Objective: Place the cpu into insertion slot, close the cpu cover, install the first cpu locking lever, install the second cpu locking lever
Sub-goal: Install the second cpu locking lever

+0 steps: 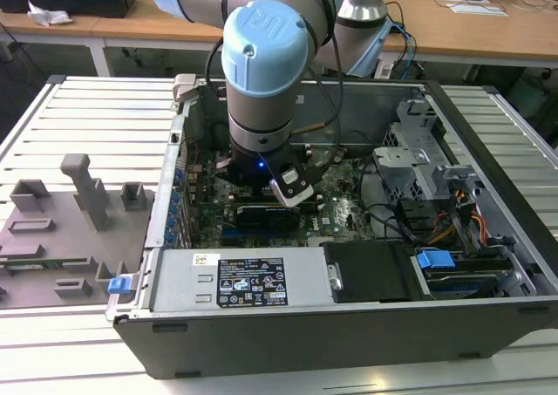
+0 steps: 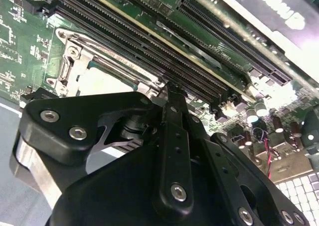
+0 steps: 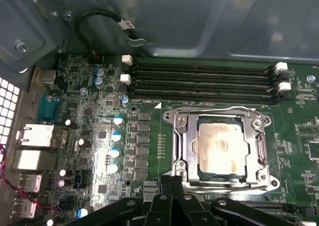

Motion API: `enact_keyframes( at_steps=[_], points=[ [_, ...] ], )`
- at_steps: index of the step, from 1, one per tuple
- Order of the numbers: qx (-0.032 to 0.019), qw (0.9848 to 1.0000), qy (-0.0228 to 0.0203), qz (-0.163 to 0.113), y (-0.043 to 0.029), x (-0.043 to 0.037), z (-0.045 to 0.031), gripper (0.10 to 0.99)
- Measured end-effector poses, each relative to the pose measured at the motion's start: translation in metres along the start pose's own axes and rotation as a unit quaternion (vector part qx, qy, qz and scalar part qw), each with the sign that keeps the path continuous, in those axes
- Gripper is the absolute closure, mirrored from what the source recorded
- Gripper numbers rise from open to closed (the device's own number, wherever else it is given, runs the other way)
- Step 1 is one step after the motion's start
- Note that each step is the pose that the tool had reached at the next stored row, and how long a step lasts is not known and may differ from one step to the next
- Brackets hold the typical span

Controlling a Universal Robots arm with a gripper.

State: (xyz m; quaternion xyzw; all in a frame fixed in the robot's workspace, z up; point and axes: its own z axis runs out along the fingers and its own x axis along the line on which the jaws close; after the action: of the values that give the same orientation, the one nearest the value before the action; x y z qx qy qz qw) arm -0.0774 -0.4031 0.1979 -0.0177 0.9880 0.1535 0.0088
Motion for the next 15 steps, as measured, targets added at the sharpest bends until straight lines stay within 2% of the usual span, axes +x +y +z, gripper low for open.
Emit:
enact_keyframes(
  at_steps=[4,6,9,12,13,15],
  points=[
    [-0.0094,1.0000,-0.0005,0.000,-0.0006,0.0003,0.0028,0.980],
    [-0.0112,0.9999,-0.0007,0.000,-0.0008,0.0011,0.0038,0.980],
    [-0.0109,0.9999,-0.0004,0.000,-0.0007,0.0041,0.0032,0.980],
    [-0.0111,0.9999,-0.0005,0.000,0.0013,0.0039,-0.0027,0.980],
    [-0.0111,0.9999,-0.0005,0.000,0.0029,0.0038,-0.0075,0.980],
    [-0.0111,0.9999,-0.0005,0.000,0.0045,0.0037,-0.0121,0.980]
  ],
)
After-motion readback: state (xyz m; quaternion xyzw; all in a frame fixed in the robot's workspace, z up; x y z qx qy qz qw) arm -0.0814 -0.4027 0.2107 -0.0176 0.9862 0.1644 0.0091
